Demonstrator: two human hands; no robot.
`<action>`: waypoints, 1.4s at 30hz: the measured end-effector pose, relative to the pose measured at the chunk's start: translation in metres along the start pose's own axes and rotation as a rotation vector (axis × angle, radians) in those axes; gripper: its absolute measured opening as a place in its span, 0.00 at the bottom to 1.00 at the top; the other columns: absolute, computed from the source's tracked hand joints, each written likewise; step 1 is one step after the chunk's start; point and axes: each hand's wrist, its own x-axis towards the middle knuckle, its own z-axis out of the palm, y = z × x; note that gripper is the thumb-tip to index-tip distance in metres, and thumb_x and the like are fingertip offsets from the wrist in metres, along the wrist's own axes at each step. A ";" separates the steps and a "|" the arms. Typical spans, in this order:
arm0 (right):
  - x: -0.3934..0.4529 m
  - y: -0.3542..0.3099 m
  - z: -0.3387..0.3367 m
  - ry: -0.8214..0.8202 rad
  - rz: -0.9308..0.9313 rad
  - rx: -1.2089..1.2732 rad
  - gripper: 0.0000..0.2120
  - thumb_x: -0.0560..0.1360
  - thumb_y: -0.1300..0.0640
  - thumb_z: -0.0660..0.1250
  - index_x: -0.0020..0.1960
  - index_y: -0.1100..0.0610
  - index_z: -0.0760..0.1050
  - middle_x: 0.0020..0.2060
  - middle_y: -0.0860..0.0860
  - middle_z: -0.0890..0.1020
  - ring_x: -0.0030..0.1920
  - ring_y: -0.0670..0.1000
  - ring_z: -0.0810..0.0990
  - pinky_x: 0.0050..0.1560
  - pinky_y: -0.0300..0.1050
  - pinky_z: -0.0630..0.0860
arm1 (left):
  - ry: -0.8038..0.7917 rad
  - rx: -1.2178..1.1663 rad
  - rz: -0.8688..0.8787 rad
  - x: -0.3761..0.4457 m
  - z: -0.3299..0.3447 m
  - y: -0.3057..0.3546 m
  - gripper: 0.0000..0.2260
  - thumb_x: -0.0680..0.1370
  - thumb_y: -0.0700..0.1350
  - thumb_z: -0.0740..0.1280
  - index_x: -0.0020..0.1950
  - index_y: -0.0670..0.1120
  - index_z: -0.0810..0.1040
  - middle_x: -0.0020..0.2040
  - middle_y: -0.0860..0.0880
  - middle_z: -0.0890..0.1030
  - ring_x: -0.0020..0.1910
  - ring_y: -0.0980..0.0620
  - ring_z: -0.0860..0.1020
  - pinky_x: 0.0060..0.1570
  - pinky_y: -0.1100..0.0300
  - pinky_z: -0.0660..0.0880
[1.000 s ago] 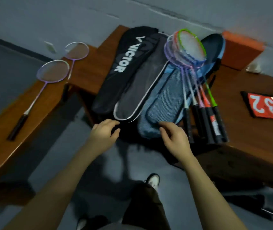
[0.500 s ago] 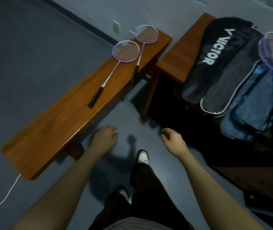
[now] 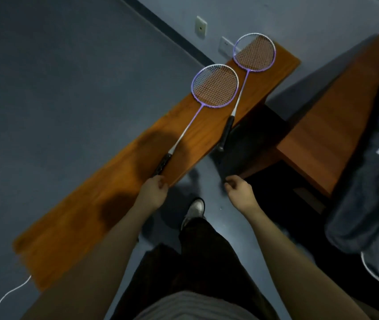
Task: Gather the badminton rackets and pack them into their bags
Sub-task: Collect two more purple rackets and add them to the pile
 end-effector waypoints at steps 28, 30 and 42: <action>0.270 -0.023 0.051 0.407 0.258 0.132 0.35 0.72 0.43 0.68 0.72 0.49 0.56 0.65 0.54 0.72 0.64 0.58 0.72 0.60 0.62 0.71 | -0.062 0.214 0.449 0.298 0.018 0.067 0.23 0.79 0.37 0.59 0.73 0.43 0.59 0.61 0.40 0.71 0.57 0.44 0.74 0.54 0.63 0.69; 0.270 -0.026 0.048 0.422 0.256 0.165 0.33 0.74 0.47 0.68 0.73 0.49 0.56 0.66 0.54 0.73 0.64 0.58 0.72 0.60 0.58 0.73 | -0.009 0.170 0.476 0.306 0.019 0.051 0.21 0.78 0.37 0.61 0.71 0.43 0.65 0.54 0.41 0.74 0.49 0.44 0.76 0.47 0.59 0.74; 0.162 -0.096 0.015 0.542 0.040 0.264 0.24 0.74 0.52 0.68 0.69 0.49 0.68 0.45 0.43 0.79 0.41 0.39 0.78 0.46 0.39 0.78 | 0.136 -0.050 0.661 0.221 -0.038 0.099 0.16 0.77 0.37 0.62 0.65 0.41 0.73 0.52 0.42 0.76 0.50 0.49 0.76 0.52 0.61 0.73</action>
